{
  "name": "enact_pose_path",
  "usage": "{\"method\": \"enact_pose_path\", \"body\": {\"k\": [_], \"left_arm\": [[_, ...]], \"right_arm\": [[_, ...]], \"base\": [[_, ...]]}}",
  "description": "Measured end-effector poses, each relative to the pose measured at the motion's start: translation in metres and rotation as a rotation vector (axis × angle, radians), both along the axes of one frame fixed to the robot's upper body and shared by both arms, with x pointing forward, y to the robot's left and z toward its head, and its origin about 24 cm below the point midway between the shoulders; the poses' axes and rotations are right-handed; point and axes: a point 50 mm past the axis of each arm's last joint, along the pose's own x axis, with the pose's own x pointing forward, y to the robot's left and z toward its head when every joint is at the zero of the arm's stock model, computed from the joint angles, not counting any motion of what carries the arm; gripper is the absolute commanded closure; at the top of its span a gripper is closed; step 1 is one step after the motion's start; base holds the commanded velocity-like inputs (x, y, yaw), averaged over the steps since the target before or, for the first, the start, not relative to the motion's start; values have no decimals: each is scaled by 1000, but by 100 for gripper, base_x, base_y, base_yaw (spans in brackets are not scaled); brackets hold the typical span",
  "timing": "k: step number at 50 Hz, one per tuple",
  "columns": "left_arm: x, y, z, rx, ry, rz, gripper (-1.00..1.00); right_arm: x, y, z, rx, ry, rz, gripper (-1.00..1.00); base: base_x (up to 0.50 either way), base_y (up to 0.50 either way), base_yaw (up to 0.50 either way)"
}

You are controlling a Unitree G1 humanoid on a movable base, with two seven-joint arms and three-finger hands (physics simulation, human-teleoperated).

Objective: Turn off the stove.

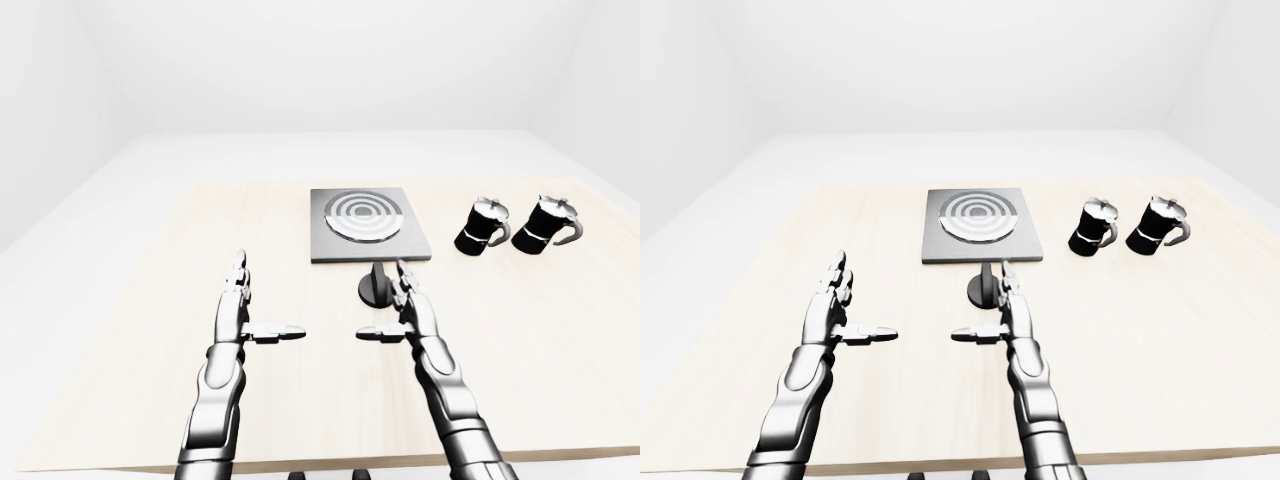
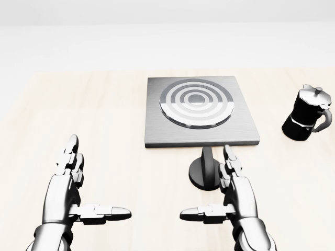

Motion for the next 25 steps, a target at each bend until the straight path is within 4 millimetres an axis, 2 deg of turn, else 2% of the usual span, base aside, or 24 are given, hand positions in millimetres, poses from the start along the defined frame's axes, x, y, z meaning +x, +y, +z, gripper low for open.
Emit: {"method": "enact_pose_path", "body": {"k": [16,25], "left_arm": [[0,0,0,-3,2,1,-100],[0,1,0,-4,2,3,-100]], "right_arm": [[5,8,-15,35,45,8,-100],[10,9,-12,8,63,1,-100]], "base": [[0,0,0],[0,0,1]]}}
